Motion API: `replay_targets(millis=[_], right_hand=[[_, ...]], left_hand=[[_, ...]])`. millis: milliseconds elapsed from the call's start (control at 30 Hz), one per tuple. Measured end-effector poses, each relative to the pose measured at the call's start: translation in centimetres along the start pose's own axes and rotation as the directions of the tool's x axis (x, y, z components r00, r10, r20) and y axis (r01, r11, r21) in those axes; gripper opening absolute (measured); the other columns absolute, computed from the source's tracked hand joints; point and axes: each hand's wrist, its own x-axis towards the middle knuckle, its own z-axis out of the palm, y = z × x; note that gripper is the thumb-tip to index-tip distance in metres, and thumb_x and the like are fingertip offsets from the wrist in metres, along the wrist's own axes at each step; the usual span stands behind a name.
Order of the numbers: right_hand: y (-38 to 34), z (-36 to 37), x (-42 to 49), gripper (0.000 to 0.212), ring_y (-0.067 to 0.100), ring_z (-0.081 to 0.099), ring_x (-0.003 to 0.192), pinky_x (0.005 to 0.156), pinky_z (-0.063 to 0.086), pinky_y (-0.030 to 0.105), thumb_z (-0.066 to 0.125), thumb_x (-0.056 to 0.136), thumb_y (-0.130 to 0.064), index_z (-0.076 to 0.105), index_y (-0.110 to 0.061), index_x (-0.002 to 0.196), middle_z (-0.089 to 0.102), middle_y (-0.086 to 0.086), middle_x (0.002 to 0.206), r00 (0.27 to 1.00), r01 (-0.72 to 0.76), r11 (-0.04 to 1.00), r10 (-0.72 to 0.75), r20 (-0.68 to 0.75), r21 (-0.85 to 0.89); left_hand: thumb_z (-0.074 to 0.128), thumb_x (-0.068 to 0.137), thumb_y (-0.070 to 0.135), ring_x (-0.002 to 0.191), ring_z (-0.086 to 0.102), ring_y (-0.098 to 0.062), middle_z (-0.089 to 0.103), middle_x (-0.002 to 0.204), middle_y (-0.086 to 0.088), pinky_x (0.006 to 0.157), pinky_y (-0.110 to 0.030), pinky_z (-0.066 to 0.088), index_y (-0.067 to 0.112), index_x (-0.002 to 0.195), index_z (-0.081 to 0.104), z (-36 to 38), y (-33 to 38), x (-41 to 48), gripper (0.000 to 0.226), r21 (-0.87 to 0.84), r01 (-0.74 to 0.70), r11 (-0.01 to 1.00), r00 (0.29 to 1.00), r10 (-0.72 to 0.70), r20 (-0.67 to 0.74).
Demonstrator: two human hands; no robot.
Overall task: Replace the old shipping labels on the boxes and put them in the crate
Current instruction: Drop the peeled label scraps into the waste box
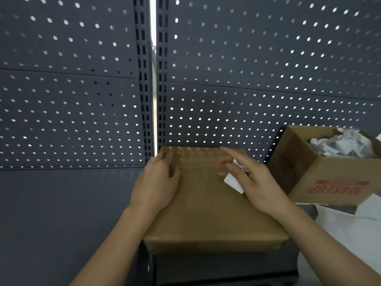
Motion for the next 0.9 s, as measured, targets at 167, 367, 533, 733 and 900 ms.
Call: replay_targets(millis=[167, 367, 533, 733, 900], right_hand=[[-0.4, -0.9, -0.5, 0.017, 0.006, 0.065, 0.070, 0.068, 0.051, 0.022, 0.042, 0.102, -0.026, 0.058, -0.028, 0.108, 0.067, -0.006, 0.077, 0.994, -0.068, 0.997, 0.070, -0.084, 0.031], [-1.3, -5.2, -2.0, 0.026, 0.033, 0.056, 0.087, 0.079, 0.046, 0.047, 0.034, 0.098, -0.033, 0.057, -0.037, 0.110, 0.057, 0.014, 0.092, 0.976, -0.087, 0.975, 0.124, -0.177, 0.206], [-1.2, -12.3, -5.4, 0.060, -0.003, 0.051, 0.107, 0.097, 0.035, 0.008, 0.033, 0.096, -0.005, 0.032, -0.036, 0.148, 0.056, -0.009, 0.124, 0.953, -0.092, 0.990, 0.120, -0.278, 0.111], [3.0, -19.9, -6.7, 0.054, 0.009, 0.060, 0.114, 0.102, 0.046, 0.042, 0.053, 0.099, -0.027, 0.025, -0.037, 0.144, 0.062, -0.010, 0.122, 0.907, -0.127, 0.992, 0.113, -0.406, -0.008], [6.7, -23.2, -6.4, 0.033, 0.005, 0.066, 0.095, 0.088, 0.054, 0.037, 0.074, 0.084, -0.034, 0.055, -0.023, 0.108, 0.069, -0.009, 0.102, 0.824, -0.223, 0.971, 0.140, -0.550, -0.087]], left_hand=[[0.051, 0.092, 0.023, 0.097, 0.057, -0.017, 0.057, 0.110, 0.012, 0.068, -0.041, 0.054, 0.019, 0.097, 0.063, -0.6, 0.7, -0.1, 0.014, 0.165, -0.134, 0.977, 0.986, 0.147, -0.072], [0.055, 0.093, 0.027, 0.077, 0.065, -0.011, 0.070, 0.083, 0.006, 0.072, -0.038, 0.055, 0.028, 0.100, 0.069, -0.8, 5.7, -0.7, 0.016, 0.051, -0.204, 0.978, 0.978, 0.206, -0.038], [0.057, 0.092, 0.033, 0.071, 0.064, -0.008, 0.070, 0.074, 0.005, 0.072, -0.035, 0.054, 0.027, 0.091, 0.071, 3.7, 12.9, -0.6, 0.016, -0.101, -0.285, 0.953, 0.953, 0.293, 0.072], [0.057, 0.091, 0.038, 0.077, 0.058, 0.001, 0.064, 0.084, 0.016, 0.074, -0.027, 0.052, 0.030, 0.096, 0.069, 10.2, 20.7, -2.5, 0.015, -0.151, -0.387, 0.910, 0.869, 0.414, 0.272], [0.059, 0.081, 0.061, 0.095, 0.058, -0.006, 0.062, 0.103, 0.016, 0.086, -0.038, 0.052, 0.036, 0.098, 0.061, 14.4, 24.8, -4.5, 0.031, -0.109, -0.410, 0.905, 0.727, 0.397, 0.561]])
